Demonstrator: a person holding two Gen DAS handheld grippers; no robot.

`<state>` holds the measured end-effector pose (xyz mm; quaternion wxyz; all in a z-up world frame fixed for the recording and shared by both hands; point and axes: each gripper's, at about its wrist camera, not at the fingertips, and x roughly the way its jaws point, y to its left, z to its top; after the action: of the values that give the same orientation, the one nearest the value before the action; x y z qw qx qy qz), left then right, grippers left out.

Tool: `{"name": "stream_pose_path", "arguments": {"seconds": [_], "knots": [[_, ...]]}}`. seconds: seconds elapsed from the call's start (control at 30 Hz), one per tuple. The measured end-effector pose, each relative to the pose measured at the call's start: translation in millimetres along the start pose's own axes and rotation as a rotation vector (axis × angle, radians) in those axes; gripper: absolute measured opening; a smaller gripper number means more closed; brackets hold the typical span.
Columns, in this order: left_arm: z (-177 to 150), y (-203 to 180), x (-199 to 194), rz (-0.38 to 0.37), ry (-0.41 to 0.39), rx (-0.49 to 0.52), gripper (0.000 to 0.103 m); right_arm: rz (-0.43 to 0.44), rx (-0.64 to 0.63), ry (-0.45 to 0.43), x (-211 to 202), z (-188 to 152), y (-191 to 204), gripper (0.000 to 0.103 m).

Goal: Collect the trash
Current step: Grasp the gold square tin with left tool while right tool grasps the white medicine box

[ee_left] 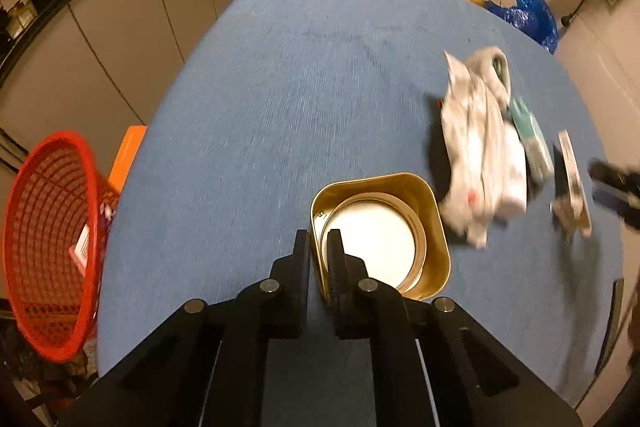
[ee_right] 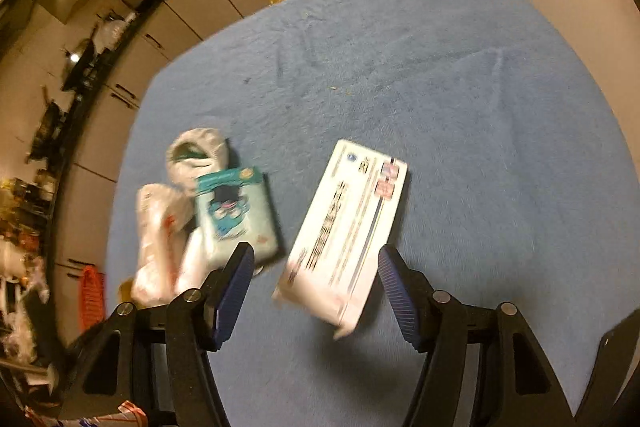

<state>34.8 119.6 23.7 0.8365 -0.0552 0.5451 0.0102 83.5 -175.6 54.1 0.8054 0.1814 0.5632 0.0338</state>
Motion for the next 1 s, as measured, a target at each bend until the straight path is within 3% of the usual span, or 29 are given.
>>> {"name": "stream_pose_path", "arguments": {"seconds": [0.1, 0.2, 0.3, 0.37, 0.5, 0.57, 0.6, 0.63, 1.0], "knots": [[-13, 2, -8, 0.014, -0.005, 0.012, 0.008, -0.031, 0.008, 0.013, 12, 6, 1, 0.067], [-17, 5, -13, 0.022, -0.018, 0.019, 0.009, -0.038, -0.001, 0.012, 13, 6, 4, 0.048], [-20, 9, -18, 0.026, -0.023, 0.023, 0.009, -0.02, -0.039, 0.002, 5, 3, 10, 0.021], [-25, 13, -22, 0.018, -0.025, 0.025, 0.009, -0.012, -0.053, 0.003, -1, -3, 14, 0.015], [-28, 3, -21, 0.011, -0.02, 0.049, 0.009, 0.001, -0.056, -0.001, -7, -15, 16, 0.016], [-26, -1, -20, 0.008, -0.018, 0.064, 0.009, -0.014, -0.031, -0.015, -11, -16, 12, 0.036], [-26, -1, -20, 0.009, -0.018, 0.069, 0.009, -0.018, -0.023, -0.035, -13, -16, 10, 0.055], [-25, -2, -19, 0.008, -0.018, 0.071, 0.009, -0.018, -0.022, -0.048, -14, -16, 8, 0.062], [-24, -5, -13, 0.016, 0.001, 0.078, 0.01, -0.026, 0.026, 0.013, 17, -7, -4, 0.061]]}}
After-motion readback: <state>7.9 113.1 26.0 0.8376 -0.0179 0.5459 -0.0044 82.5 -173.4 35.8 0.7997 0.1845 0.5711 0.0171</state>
